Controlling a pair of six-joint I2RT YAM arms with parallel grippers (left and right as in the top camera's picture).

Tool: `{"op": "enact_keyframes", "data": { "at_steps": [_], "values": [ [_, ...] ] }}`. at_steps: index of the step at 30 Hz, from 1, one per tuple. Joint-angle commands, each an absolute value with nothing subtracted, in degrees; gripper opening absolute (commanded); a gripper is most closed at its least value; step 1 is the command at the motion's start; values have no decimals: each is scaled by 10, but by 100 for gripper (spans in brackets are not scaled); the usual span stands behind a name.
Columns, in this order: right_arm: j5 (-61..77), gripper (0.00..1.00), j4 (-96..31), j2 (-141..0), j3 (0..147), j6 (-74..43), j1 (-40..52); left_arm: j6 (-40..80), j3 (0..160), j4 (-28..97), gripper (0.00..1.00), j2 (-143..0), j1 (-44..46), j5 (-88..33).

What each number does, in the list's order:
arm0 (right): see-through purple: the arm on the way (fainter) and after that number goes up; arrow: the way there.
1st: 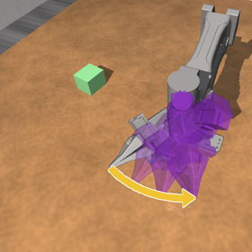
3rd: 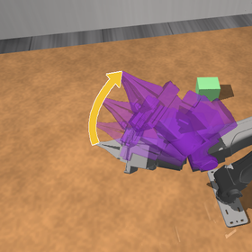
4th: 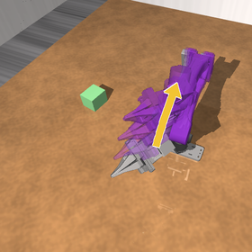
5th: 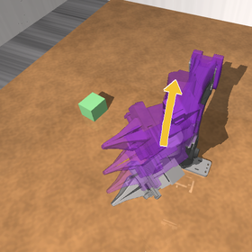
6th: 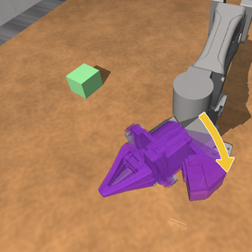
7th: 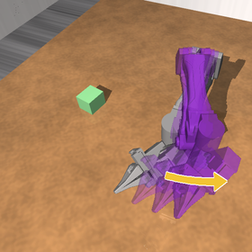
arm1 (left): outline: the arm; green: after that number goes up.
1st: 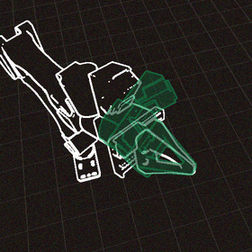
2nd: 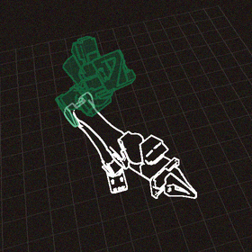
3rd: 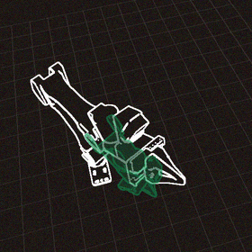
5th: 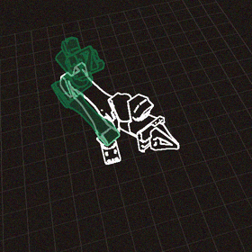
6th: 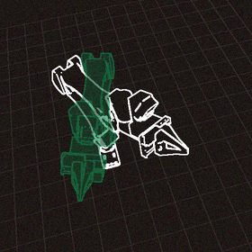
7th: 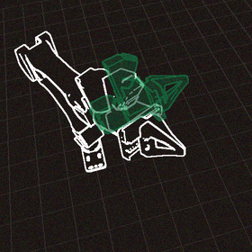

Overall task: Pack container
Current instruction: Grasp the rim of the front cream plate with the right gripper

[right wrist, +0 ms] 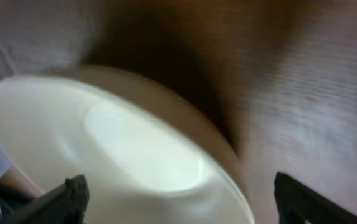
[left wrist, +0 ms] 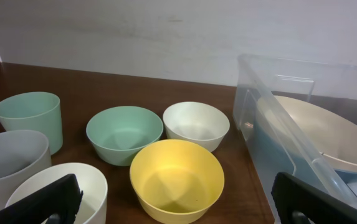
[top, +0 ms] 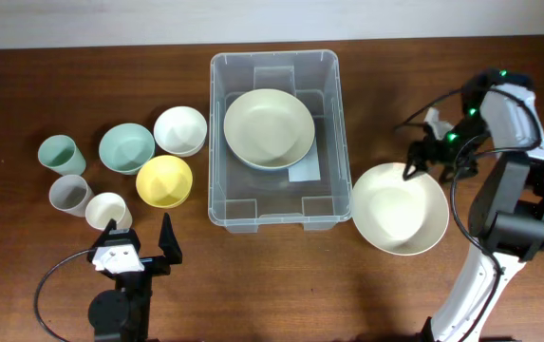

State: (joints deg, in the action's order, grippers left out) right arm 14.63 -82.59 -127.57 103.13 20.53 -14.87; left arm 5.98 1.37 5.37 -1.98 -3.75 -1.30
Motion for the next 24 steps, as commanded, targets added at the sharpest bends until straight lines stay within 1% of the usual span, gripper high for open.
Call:
{"op": "enact_keyframes", "data": {
  "at_steps": [1, 5, 7, 8, 9, 10, 11, 12, 13, 14, 18, 22, 24],
  "values": [
    [163, 92, -781, -1272, 978, 238, -142, 51, 10, 54, 100, -15, -35, -17],
    [156, 92, -698, -1272, 908, 252, -143, 51, 10, 54, 100, -15, -35, -17],
    [157, 88, -669, -1272, 889, 253, -143, 51, 10, 54, 100, -15, -35, -17],
    [156, 77, -660, -1272, 883, 253, -143, 51, 10, 54, 100, -15, -35, -17],
    [156, 62, -657, -1272, 883, 253, -143, 51, 10, 54, 100, -15, -35, -17],
    [156, 40, -655, -1272, 883, 253, -143, 51, 10, 54, 100, -15, -35, -17],
    [156, 25, -653, -1272, 883, 253, -143, 51, 10, 54, 100, -15, -35, -17],
    [156, 14, -652, -1272, 883, 252, -143, 51, 10, 54, 100, -15, -35, -17],
    [154, 5, -651, -1272, 883, 251, -144, 51, 10, 54, 100, -15, -35, -17],
    [146, 4, -651, -1272, 884, 250, -145, 51, 10, 54, 100, -15, -35, -17],
    [143, 4, -651, -1272, 884, 246, -159, 51, 10, 54, 100, -15, -35, -17],
    [144, 4, -651, -1272, 898, 205, -196, 51, 10, 54, 100, -15, -35, -17],
    [144, 4, -657, -1271, 927, 190, -228, 51, 10, 54, 100, -15, -35, -17]
  ]
}}
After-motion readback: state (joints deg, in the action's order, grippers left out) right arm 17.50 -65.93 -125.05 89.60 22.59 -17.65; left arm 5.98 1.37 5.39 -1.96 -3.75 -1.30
